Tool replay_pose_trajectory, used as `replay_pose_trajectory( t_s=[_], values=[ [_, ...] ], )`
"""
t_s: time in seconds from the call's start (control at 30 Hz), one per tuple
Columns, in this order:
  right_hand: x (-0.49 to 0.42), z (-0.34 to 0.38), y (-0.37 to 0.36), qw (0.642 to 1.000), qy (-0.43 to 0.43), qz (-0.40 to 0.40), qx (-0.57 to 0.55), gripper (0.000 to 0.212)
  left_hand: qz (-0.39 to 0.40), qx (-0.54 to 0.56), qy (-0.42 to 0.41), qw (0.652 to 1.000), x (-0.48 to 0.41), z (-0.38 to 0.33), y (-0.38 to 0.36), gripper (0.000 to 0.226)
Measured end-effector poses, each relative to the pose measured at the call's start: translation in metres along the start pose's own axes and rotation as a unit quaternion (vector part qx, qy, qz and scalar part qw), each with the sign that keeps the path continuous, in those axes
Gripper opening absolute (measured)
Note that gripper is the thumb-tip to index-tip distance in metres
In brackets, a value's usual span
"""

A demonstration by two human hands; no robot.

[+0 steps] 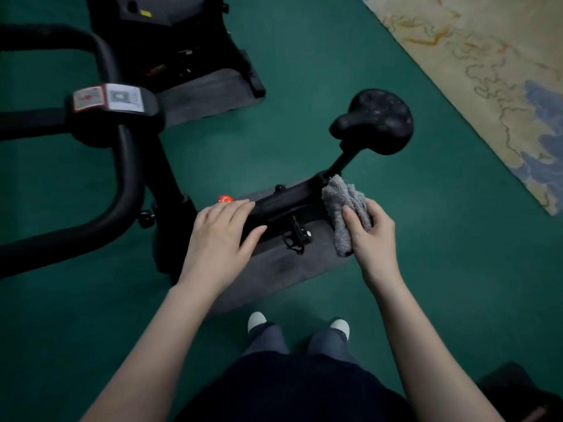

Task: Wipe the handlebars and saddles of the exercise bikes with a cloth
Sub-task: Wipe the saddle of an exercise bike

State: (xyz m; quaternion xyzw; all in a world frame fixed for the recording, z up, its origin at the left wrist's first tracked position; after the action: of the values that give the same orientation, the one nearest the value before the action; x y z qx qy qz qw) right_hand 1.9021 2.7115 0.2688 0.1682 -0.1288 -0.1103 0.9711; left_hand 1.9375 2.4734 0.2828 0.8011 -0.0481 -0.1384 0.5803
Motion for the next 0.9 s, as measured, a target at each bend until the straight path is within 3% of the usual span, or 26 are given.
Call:
replay_pose_trajectory(
  t_s=[0.43,0.7,0.9],
  values=[
    [-0.02,-0.103,0.201,0.99,-0.094,-0.094,-0.04,0.018,0.144,-0.028,-0.065,0.987,-0.061,-0.15,-0.107,0.054],
    [-0.028,-0.162,0.331,0.978,-0.131,-0.148,-0.07,0.013,0.201,-0.015,-0.096,0.975,-0.101,-0.264,-0.18,0.057],
    [-0.039,-0.188,0.382,0.965,-0.158,-0.181,-0.104,0.011,0.254,-0.006,-0.098,0.962,-0.12,-0.304,-0.214,0.06]
  ],
)
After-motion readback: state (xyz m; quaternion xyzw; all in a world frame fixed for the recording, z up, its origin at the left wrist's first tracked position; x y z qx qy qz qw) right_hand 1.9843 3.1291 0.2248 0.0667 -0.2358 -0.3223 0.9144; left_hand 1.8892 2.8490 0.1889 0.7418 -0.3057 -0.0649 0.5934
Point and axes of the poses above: each hand's wrist, its own x-axis away from the middle knuckle, its own y-axis out of the back of the hand, z = x × y, the point moved 8 cm from there along -x, towards the middle knuckle, and after that the axes turned 11 degrees about -y, right-handed, at the moved point
